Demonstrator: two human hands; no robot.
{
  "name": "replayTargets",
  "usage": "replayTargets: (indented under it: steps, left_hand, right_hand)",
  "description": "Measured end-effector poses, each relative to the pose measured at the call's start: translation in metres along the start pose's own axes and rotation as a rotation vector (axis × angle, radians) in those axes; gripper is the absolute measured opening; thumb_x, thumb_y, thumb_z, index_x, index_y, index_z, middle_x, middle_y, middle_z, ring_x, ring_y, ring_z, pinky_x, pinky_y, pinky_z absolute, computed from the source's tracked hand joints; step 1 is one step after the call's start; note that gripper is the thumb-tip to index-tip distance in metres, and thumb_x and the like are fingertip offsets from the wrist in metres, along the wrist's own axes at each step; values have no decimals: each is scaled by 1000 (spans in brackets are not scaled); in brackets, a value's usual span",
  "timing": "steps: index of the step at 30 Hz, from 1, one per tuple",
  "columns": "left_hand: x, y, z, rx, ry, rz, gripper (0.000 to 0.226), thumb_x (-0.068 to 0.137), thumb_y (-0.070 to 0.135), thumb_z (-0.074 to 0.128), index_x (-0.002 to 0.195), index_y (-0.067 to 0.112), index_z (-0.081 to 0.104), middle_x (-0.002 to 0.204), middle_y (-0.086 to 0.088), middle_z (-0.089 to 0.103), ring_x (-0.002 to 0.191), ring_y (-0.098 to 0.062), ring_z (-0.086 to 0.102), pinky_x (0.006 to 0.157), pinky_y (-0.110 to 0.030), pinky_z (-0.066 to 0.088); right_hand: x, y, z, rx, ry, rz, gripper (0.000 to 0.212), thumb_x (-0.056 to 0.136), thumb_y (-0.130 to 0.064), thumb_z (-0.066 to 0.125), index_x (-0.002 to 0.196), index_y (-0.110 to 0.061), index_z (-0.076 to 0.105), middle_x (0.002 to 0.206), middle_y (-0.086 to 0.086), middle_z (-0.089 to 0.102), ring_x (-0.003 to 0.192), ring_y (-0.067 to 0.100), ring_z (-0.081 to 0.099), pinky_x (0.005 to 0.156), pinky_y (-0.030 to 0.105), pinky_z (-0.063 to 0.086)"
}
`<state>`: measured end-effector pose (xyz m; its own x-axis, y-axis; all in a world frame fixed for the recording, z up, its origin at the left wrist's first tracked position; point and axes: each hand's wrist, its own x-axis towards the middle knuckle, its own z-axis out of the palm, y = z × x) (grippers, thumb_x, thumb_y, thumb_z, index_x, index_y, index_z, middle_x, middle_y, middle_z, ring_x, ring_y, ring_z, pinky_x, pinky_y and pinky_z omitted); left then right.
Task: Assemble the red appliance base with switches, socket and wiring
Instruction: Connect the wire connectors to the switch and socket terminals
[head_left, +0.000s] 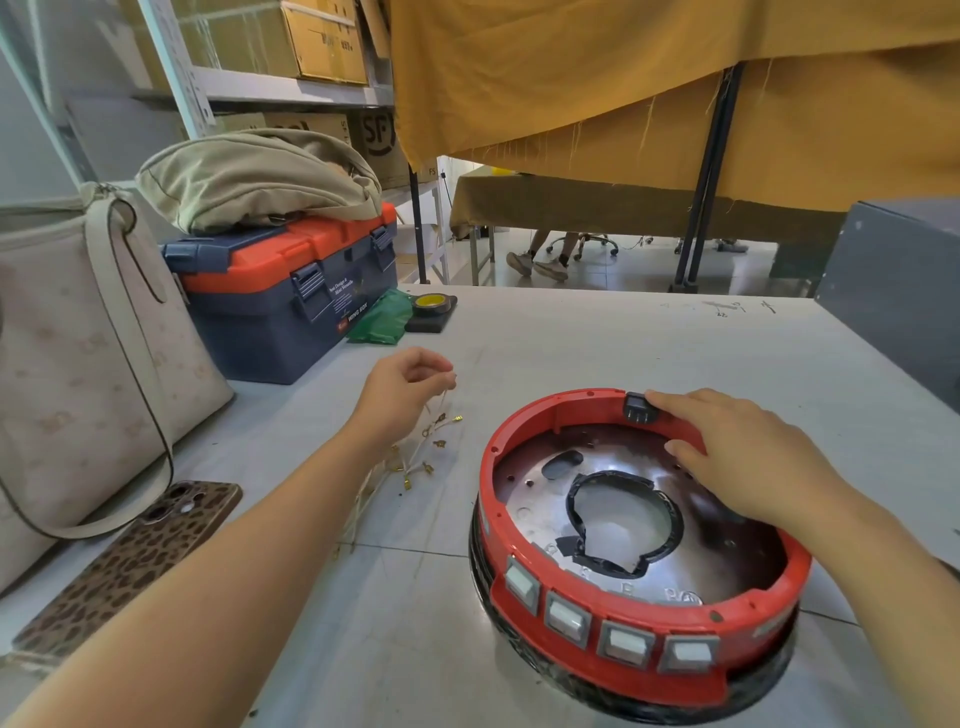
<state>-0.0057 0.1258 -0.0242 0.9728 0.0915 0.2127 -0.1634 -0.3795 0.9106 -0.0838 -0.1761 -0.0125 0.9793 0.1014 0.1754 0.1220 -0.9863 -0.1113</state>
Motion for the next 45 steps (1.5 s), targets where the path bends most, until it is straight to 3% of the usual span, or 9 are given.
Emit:
replayTargets:
  steps: [3,7,16,24,33,40,45]
  left_hand:
    - [-4,12,3,-106,10,77,12,83,7,67,91,16,66,88,-9,70,77,-13,64,75,-23,51]
    - [-7,29,10,-169,12,160,14,84,3,65,89,16,67,81,-5,71,74,-9,68,71,-16,54]
    - [-11,25,12,-130,26,85,12,85,4,63,92,13,67,90,-13,71,91,-28,67,83,-39,55]
    - [-8,13,-1,-84,48,117,22,87,4,61,94,22,69,87,-3,69,81,-15,64,73,-22,55]
    - [-10,-2,-17,22,113,146,12,81,10,70,86,21,68,85,-1,72,82,-18,68,82,-39,56]
    - [-14,-10,-17,-99,141,159,10,82,1,68,81,11,65,86,2,74,87,-10,70,82,-25,55]
    - [-17,-10,-11,-136,127,125,12,83,1,66,80,13,64,89,0,74,88,-9,70,83,-26,53]
  right_hand:
    - [0,0,0,5,1,0,54,97,-34,45,146,-44,24,141,-12,41,120,22,49,87,34,45]
    - [-1,0,0,13,1,0,54,96,-34,46,145,-43,25,141,-11,42,121,22,49,87,35,45]
    - [0,0,1,21,9,-2,54,97,-34,45,146,-43,25,141,-11,42,119,21,49,84,33,43]
    - [-1,1,1,29,13,-5,54,96,-34,46,145,-44,25,140,-11,43,119,21,50,85,33,46]
    - [-1,1,0,20,5,-3,54,96,-35,46,145,-44,25,141,-12,41,121,21,49,88,34,46]
    - [-2,0,-1,15,-2,-3,54,96,-35,46,145,-44,24,141,-12,42,121,21,48,89,34,46]
    - [-2,-2,-2,19,-2,-4,55,96,-35,46,145,-44,24,141,-12,41,121,21,49,89,34,45]
